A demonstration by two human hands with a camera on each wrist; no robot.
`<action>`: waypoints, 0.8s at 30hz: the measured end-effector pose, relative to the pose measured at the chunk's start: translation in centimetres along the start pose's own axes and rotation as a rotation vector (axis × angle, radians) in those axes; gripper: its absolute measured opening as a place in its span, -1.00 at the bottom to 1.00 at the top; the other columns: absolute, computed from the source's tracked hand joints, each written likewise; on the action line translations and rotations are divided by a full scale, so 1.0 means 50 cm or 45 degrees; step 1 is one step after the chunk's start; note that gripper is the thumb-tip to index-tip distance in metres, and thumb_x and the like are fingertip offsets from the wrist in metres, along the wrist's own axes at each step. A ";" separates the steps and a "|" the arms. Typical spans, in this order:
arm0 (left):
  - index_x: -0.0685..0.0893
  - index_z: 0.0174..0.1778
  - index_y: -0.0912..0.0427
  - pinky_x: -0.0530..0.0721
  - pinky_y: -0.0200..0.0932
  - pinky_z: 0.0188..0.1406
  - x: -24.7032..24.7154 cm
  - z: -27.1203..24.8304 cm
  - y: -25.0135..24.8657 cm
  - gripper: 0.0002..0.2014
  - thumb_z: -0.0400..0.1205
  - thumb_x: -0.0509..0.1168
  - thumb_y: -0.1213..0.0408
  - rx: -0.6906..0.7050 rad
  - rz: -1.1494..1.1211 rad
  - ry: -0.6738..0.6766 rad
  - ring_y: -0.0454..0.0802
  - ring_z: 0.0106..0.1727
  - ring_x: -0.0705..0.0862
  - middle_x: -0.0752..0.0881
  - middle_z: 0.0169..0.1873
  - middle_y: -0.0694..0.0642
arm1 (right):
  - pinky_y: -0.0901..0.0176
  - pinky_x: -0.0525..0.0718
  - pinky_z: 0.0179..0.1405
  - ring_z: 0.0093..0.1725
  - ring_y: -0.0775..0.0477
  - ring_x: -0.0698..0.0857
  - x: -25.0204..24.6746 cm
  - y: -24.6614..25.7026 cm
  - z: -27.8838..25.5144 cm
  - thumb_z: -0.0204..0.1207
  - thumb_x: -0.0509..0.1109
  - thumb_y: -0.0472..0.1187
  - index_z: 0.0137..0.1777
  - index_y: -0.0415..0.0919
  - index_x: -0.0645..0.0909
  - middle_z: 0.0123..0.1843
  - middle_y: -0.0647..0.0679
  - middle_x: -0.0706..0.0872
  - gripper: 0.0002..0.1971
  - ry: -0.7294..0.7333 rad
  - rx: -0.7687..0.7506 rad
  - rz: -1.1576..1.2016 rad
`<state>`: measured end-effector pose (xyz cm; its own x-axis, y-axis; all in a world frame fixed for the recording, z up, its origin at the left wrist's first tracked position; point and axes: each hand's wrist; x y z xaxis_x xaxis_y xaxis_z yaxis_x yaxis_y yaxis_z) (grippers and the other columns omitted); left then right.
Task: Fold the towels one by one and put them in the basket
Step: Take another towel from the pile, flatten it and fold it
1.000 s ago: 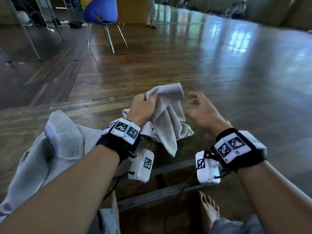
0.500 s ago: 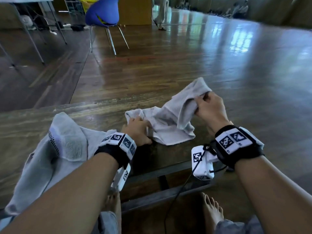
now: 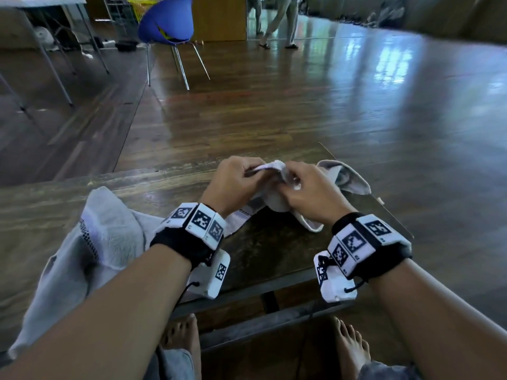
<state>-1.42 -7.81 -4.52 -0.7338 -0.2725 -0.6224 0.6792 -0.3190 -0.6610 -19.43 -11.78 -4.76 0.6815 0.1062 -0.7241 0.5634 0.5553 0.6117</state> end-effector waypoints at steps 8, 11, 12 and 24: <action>0.74 -0.20 0.21 0.55 -0.17 -0.33 -0.033 0.007 0.051 -0.80 0.67 0.34 0.19 -0.314 0.037 -0.286 0.00 -0.32 0.66 0.77 -0.33 0.12 | 0.18 0.50 -0.14 -0.03 -0.05 0.72 -0.036 -0.030 0.018 0.51 0.41 -0.23 -0.01 -0.03 0.72 -0.25 0.22 0.69 -0.87 -0.155 0.278 -0.051; 0.69 -0.15 0.13 0.51 -0.30 -0.37 -0.030 0.004 0.025 -0.77 0.70 0.29 0.07 -0.245 -0.081 -0.242 -0.16 -0.36 0.60 0.72 -0.38 0.03 | 0.07 0.60 0.27 0.27 0.01 0.65 -0.022 -0.009 0.008 0.45 0.58 -0.09 0.38 -0.09 0.57 0.20 0.04 0.72 -0.49 0.058 0.140 0.043; 0.69 -0.13 0.12 0.51 -0.30 -0.37 -0.026 0.002 0.013 -0.79 0.70 0.30 0.08 -0.174 -0.094 -0.187 -0.17 -0.37 0.60 0.71 -0.39 0.00 | 0.09 0.59 0.32 0.30 0.04 0.64 -0.017 0.002 0.008 0.44 0.61 -0.03 0.42 -0.08 0.55 0.26 0.03 0.71 -0.43 0.068 0.068 0.103; 0.61 -0.22 0.35 0.48 -0.12 -0.37 0.002 -0.013 0.022 -0.73 0.71 0.30 0.23 -0.153 0.088 0.219 -0.09 -0.41 0.48 0.61 -0.41 0.25 | 0.51 0.52 -0.08 -0.04 0.38 0.64 -0.050 -0.032 0.017 0.51 0.49 -0.19 0.17 0.02 0.61 -0.04 0.23 0.68 -0.74 -0.350 0.079 0.133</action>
<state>-0.73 -7.62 -5.57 -0.6786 -0.1276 -0.7233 0.7324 -0.1918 -0.6533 -21.65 -13.62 -3.63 0.8336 -0.0719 -0.5476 0.5050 0.5008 0.7030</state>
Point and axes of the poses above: each hand's wrist, its own z-axis towards the middle knuckle, its own x-axis out of the palm, y = z × x
